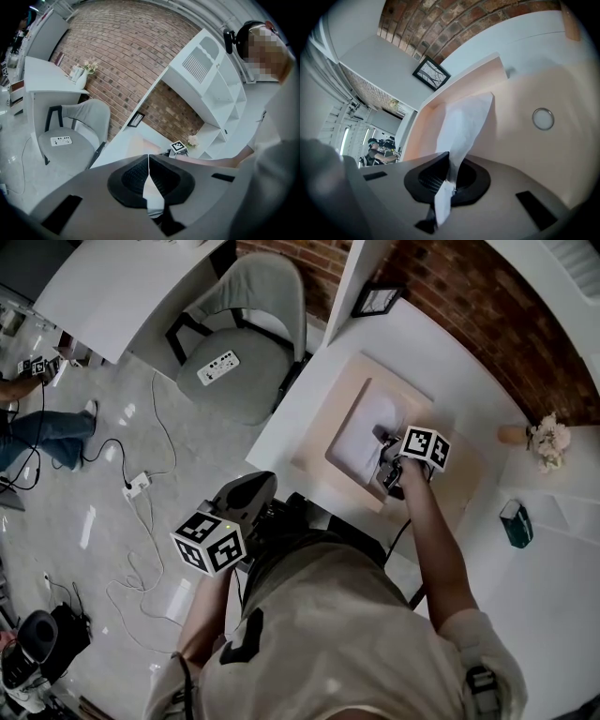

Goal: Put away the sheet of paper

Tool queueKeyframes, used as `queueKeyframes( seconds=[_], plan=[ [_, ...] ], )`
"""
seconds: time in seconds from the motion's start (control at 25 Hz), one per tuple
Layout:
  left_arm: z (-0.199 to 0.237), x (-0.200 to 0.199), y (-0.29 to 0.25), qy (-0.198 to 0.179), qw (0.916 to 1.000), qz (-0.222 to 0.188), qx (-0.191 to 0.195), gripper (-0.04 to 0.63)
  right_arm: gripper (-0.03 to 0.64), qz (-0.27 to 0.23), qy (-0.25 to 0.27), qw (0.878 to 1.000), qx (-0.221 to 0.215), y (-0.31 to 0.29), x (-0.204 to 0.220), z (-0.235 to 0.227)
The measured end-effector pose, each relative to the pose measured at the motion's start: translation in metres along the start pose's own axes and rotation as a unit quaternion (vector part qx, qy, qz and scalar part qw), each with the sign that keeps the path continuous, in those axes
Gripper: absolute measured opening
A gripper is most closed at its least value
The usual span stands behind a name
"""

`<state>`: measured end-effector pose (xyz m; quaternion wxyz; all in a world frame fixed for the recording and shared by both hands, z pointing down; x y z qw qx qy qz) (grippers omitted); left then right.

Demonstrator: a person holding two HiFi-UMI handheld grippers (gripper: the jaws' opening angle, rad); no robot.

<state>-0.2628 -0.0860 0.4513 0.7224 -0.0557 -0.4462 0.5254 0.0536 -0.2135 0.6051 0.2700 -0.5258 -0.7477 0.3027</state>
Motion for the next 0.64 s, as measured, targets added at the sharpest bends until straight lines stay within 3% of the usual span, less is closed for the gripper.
queueKeyframes(
  seconds=[0.64],
  plan=[
    [-0.0016, 0.002, 0.001, 0.001, 1.0, -0.004, -0.002, 0.02, 0.028, -0.002, 0.001, 1.0, 0.003, 0.0019, -0.0014, -0.0032]
  ],
)
Point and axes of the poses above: the fingertips, and each gripper's own axes: y backward along the fingers, z to its left, x out of its underside, the point moved 6 cm from there along y, backward along the fingers, and after that the axes turned 13 degrees about z, right-handed, at the moved point
